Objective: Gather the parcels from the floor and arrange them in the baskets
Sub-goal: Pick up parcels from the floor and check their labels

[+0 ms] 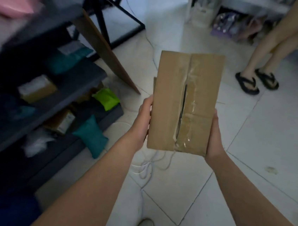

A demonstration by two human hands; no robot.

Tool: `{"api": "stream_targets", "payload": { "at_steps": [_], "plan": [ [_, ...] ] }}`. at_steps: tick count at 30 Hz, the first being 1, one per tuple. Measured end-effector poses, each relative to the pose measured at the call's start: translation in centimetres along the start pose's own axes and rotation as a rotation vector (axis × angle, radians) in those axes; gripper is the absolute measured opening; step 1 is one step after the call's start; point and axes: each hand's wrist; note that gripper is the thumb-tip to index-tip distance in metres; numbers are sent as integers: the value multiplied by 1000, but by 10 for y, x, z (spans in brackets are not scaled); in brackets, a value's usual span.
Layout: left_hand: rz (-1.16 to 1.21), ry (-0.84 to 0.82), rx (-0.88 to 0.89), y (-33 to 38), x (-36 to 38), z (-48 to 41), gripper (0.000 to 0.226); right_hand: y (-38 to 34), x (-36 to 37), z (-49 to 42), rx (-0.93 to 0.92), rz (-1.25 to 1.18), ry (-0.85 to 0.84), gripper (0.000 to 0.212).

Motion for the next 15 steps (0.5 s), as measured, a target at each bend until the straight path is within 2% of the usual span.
{"api": "stream_targets", "payload": {
  "at_steps": [4, 8, 12, 15],
  "plan": [
    [64, 104, 149, 100, -47, 137, 56, -84, 103, 90, -65, 7, -199, 62],
    [109, 306, 266, 168, -110, 268, 56, -132, 216, 176, -104, 21, -325, 58],
    [202, 497, 281, 203, -181, 409, 63, -153, 329, 273, -163, 104, -492, 48],
    [191, 635, 369, 217, -231, 523, 59, -157, 406, 370, -193, 131, -653, 36]
  ]
}}
Point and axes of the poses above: each hand's wrist, its own z-axis away from the middle knuckle, its own x-axis out of the palm, y = z × x
